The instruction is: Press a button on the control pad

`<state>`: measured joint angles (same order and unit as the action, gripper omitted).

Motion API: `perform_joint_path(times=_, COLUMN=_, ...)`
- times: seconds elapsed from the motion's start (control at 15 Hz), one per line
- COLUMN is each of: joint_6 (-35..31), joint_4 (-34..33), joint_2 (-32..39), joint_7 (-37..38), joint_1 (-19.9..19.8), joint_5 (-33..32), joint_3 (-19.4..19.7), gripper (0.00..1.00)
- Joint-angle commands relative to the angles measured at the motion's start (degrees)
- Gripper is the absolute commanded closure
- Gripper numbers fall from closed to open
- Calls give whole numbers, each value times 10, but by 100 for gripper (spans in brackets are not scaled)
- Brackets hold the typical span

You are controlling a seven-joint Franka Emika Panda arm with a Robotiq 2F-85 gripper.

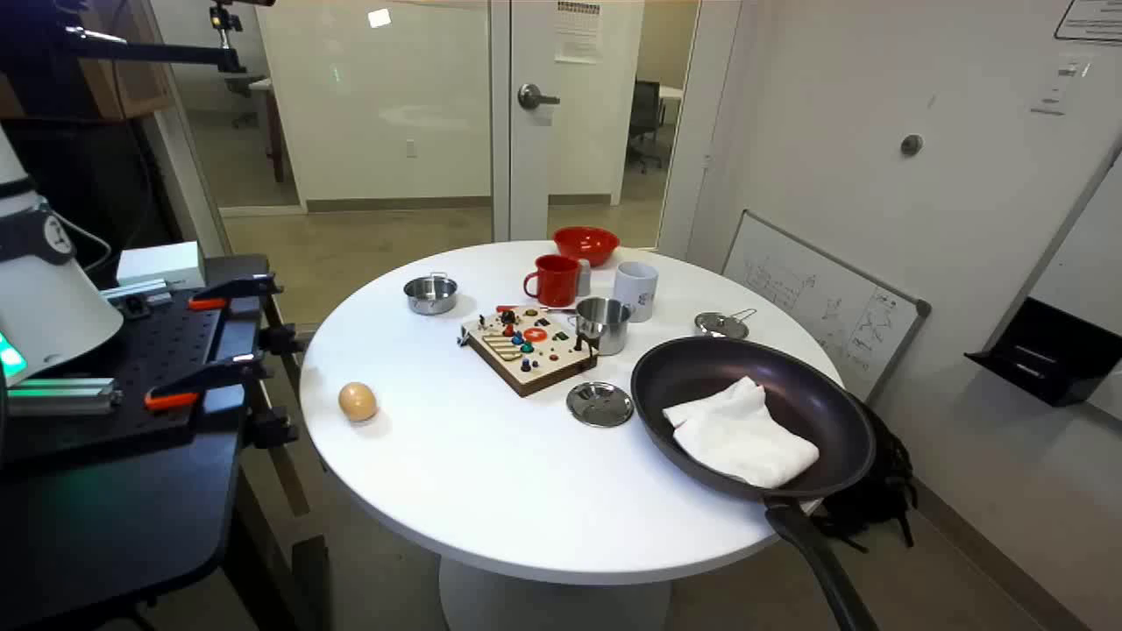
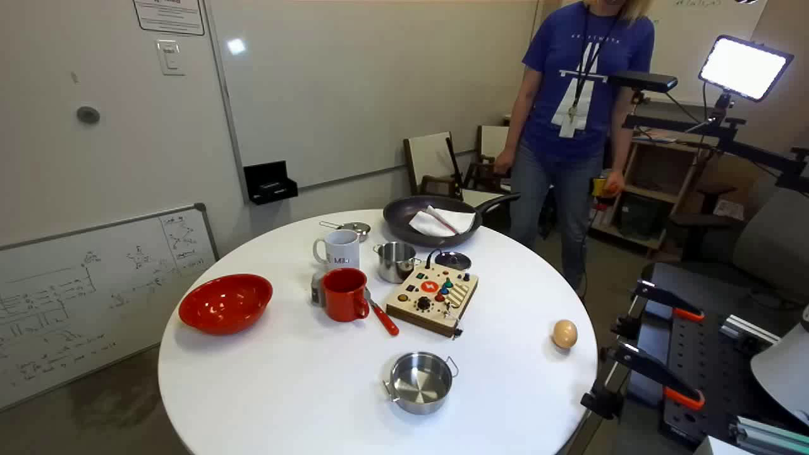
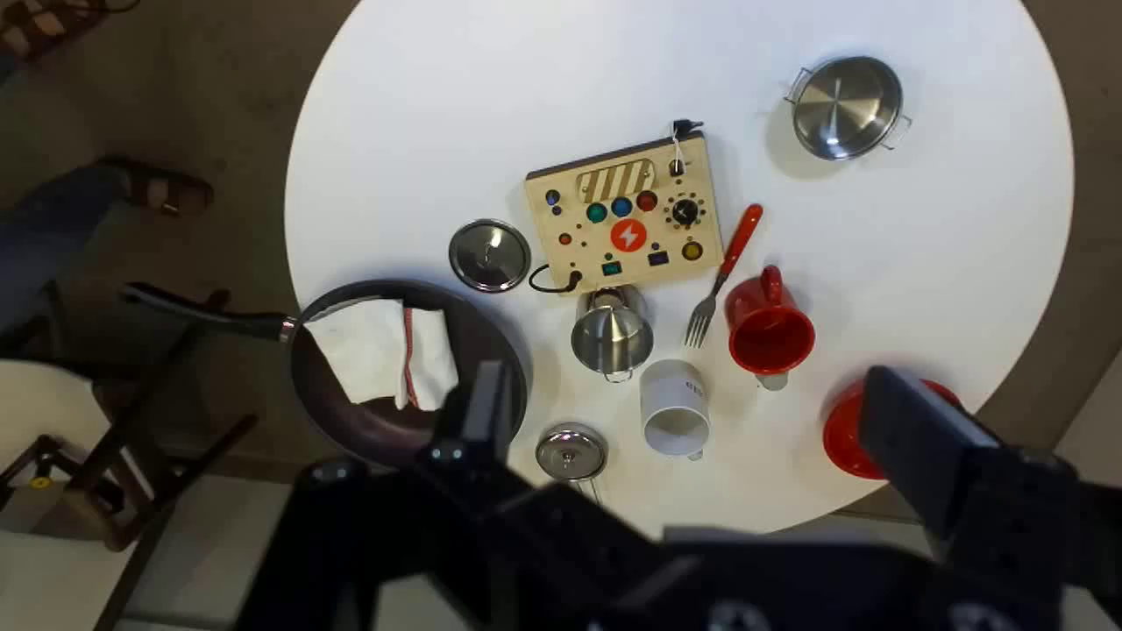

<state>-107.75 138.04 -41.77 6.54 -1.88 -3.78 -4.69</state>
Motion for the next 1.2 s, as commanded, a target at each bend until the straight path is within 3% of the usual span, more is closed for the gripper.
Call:
perform_joint_path(times=0.0, joint_6=1, joint_4=-1, joint_2=1, joint_7=3, joint_1=5, joint_5=-3, joint_3=3, gripper=0)
perform_joint_path(times=0.67, joint_6=0, joint_4=-1, joint_2=2, joint_7=8, joint_1=1, joint_5=-8, joint_3=0, gripper=0)
perform_joint_path(times=1.13, joint_6=-56, joint_4=-11, joint_2=48, joint_7=-12, joint_1=1, joint_5=-11, joint_3=13, gripper=0)
